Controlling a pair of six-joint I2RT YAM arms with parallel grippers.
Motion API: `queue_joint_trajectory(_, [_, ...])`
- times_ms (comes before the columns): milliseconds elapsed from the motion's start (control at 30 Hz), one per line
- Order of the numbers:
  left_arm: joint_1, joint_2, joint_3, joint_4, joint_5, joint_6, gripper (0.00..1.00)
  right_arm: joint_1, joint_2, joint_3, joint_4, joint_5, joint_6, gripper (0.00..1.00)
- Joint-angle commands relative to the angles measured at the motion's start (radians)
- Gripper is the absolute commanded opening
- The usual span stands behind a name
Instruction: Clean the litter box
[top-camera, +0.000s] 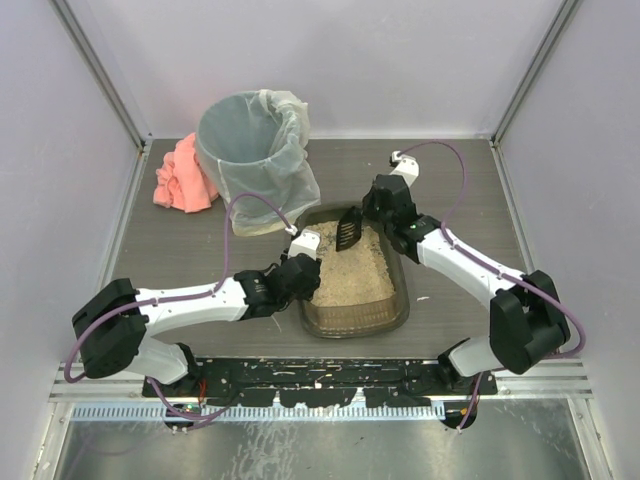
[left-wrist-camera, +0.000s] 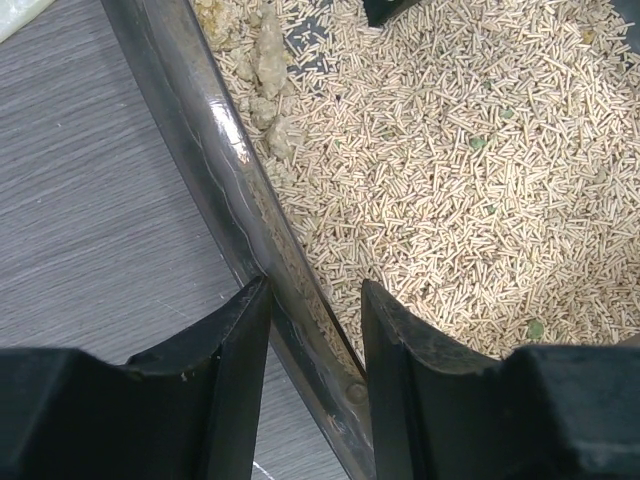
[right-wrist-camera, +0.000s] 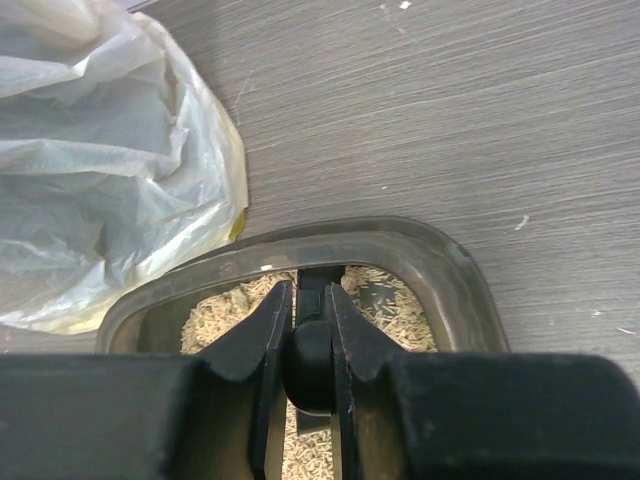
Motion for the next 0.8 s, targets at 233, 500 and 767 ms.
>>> queue_joint_trajectory(233, [-0.002,0.012,0.021,0.038,0.013,0.003,0.39,-0.003,0.075,-0.046,0.23,-0.3,-0.066,0.01])
queue_joint_trajectory(500, [-0.002,0.018,0.027,0.028,0.005,0.011,0.37,-0.001,0.123,-0.072,0.269,-0.486,-0.064,0.01])
queue_joint_trajectory(767, [-0.002,0.028,0.035,0.022,0.004,0.014,0.36,0.002,0.087,-0.165,0.289,-0.546,0.046,0.01])
